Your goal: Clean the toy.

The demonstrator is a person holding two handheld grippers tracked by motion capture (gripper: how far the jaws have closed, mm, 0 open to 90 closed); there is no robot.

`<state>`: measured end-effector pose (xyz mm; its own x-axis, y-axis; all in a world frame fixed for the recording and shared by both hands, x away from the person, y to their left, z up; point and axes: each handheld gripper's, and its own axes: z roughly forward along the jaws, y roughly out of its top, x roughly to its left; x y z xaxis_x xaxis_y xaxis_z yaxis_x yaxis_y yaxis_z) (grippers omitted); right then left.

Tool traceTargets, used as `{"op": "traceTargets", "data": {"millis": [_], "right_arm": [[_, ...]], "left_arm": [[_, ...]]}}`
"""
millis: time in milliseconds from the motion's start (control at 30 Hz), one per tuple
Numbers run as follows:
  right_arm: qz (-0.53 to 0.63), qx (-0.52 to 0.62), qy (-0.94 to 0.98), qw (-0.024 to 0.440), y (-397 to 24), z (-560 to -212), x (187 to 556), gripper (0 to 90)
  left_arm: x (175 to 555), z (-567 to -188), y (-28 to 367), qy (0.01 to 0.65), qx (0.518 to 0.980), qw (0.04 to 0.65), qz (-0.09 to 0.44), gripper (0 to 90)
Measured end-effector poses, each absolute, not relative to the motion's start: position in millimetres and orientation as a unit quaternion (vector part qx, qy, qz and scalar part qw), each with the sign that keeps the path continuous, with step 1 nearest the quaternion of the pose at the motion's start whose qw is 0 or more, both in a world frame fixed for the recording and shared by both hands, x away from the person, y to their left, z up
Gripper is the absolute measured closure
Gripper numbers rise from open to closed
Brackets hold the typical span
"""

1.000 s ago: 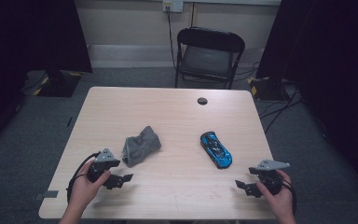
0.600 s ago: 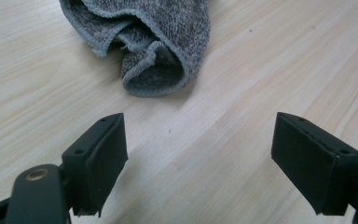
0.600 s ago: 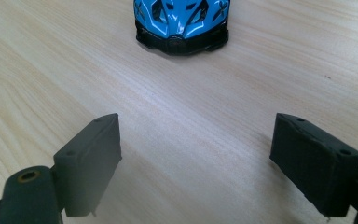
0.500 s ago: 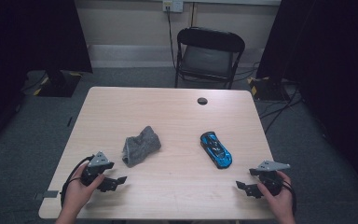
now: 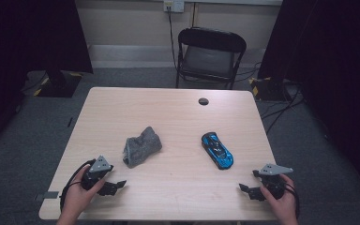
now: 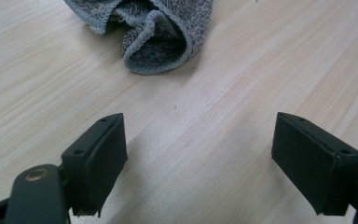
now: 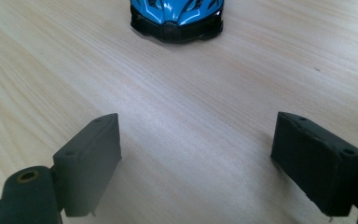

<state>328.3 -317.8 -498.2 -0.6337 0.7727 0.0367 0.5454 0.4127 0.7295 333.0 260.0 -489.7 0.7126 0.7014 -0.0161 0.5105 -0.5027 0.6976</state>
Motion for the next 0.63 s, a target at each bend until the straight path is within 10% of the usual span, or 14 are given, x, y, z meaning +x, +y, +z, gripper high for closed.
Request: {"op": "traceTargets", "data": {"millis": [633], "right_arm": [[0.362, 0.393, 0.829, 0.169, -317.9, -500.0, 329.9, 13.6]], "left_arm": [[333.2, -500.7, 265.1, 0.336, 0.855, 0.370, 0.139, 7.4]]}}
